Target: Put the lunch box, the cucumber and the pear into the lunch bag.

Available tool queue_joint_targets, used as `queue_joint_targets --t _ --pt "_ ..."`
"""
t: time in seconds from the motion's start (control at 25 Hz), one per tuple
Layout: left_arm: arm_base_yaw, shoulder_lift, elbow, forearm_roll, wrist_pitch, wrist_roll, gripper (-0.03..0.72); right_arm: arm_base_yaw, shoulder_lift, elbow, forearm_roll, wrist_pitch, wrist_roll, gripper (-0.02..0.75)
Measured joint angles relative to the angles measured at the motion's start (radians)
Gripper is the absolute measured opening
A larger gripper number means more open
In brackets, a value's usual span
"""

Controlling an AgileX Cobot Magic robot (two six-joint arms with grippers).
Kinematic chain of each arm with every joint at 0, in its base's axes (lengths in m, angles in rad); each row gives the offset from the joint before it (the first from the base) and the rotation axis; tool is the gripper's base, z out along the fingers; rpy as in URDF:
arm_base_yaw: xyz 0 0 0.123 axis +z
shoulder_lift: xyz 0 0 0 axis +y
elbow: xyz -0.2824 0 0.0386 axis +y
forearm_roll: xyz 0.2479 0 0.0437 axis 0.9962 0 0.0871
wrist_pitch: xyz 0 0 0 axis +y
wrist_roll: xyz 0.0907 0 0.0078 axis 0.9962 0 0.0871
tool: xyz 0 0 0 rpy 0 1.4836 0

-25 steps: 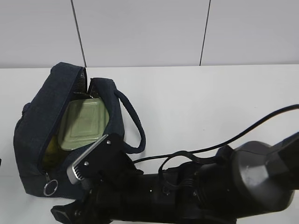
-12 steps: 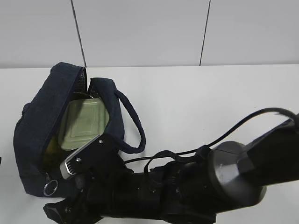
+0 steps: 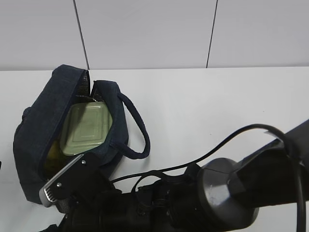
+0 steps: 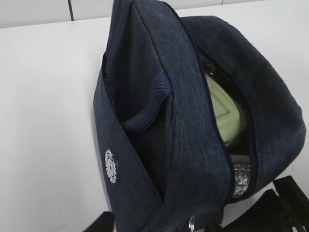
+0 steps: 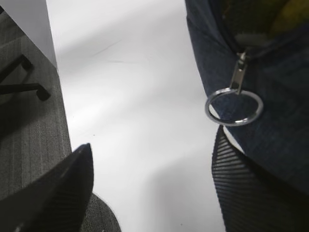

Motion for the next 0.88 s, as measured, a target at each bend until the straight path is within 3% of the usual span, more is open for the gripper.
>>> queue_joint_targets --t 0.56,0.88 --pt "0.000 -0.002 0.000 0.000 -0.001 0.000 0.342 0.000 0.000 -0.032 0.111 0.031 -0.092 0.591" --pt "0.000 -0.002 0.000 -0.001 -0.002 0.000 0.342 0.000 0.018 -0.095 0.115 0.165 -0.103 0.591"
